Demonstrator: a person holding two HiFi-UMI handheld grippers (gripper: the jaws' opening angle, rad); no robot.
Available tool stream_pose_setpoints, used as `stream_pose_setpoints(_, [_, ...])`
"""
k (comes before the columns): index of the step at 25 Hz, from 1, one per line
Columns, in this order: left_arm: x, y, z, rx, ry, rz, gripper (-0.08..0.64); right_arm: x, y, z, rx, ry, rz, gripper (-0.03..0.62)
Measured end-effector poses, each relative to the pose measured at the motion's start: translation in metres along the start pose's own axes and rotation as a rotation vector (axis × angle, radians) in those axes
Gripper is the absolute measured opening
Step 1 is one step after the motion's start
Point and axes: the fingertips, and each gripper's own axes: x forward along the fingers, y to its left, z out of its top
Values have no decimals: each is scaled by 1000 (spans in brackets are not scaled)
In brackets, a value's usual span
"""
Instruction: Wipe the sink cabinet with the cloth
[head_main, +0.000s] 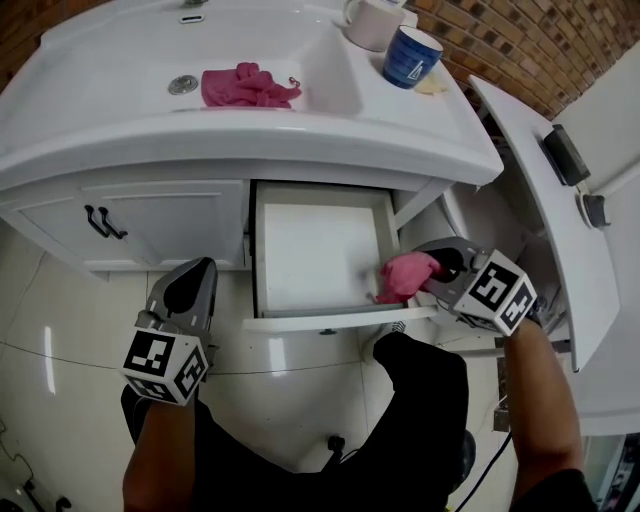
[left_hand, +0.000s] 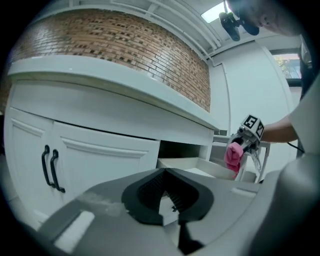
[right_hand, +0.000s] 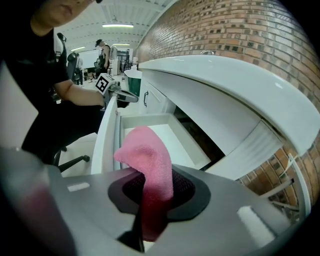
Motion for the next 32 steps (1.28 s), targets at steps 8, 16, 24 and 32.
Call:
stream_pose_setpoints(8, [-29, -16, 23, -4, 12, 30, 6, -42, -22, 42, 148, -165, -251, 80])
stream_pose_setpoints(16, [-78, -36, 35, -47, -42, 118, 6, -105, 49, 131, 474, -706, -337, 80])
stream_pose_setpoints(24, [-108, -70, 17, -100, -8, 95, 6, -6, 169, 144, 540, -677, -145, 80])
stream_pose_setpoints(32, [-127, -83, 14, -126, -17, 107, 6, 52, 194, 147, 546, -643, -127, 80])
